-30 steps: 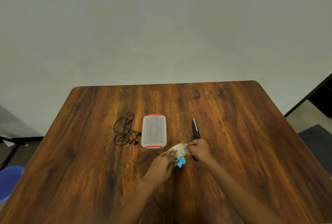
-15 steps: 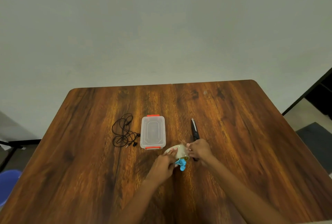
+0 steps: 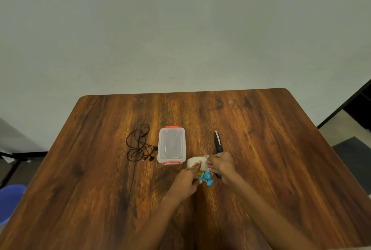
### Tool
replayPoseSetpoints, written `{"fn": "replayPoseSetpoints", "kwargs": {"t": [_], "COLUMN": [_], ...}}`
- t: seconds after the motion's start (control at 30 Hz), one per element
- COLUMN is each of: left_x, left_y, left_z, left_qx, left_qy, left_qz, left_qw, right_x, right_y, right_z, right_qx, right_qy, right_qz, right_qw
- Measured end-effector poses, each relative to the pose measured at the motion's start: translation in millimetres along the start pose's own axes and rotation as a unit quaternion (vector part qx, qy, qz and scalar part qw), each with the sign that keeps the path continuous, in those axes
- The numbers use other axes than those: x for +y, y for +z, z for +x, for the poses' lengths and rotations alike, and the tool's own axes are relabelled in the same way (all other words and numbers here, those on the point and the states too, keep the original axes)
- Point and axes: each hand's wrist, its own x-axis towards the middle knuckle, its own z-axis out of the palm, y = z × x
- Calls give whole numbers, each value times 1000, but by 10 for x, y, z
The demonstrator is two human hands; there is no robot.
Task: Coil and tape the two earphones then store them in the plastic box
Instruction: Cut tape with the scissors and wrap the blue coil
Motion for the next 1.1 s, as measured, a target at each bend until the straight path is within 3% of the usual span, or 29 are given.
{"fn": "replayPoseSetpoints", "kwargs": {"t": [0.23,0.33,0.4,0.47,0.6,0.67,0.9,1.1], "left_x": [-177,-256,-212,-130,19,100,191,277], "left_y": [-85,27,72,-10,-309,-429,-592,-574], "left_z": [-1,-114,-232,-280,-146,-66,18,-19], "left_qx": [-10,-47,-13,38,43,42,34,46], "left_qy": [-62,-118,-166,-208,-179,-173,-170,-186], "left_qz": [-37,-144,-318,-479,-693,-748,-821,-834], "left_qw": [997,981,933,852,697,639,543,518], "right_x": [-168,-189,-186,-167,-176,-184,-225,-242], "right_y": [-66,-125,-182,-244,-240,-190,-162,-184], "right_z": [-43,-68,-49,-28,-14,-18,-13,-21], "right_qx": [-110,-156,-130,-85,-51,-42,-12,11], "right_qy": [98,128,115,88,66,56,44,11], "right_qz": [113,138,118,97,73,54,-2,-86], "right_qw": [983,970,978,988,994,996,999,996]}}
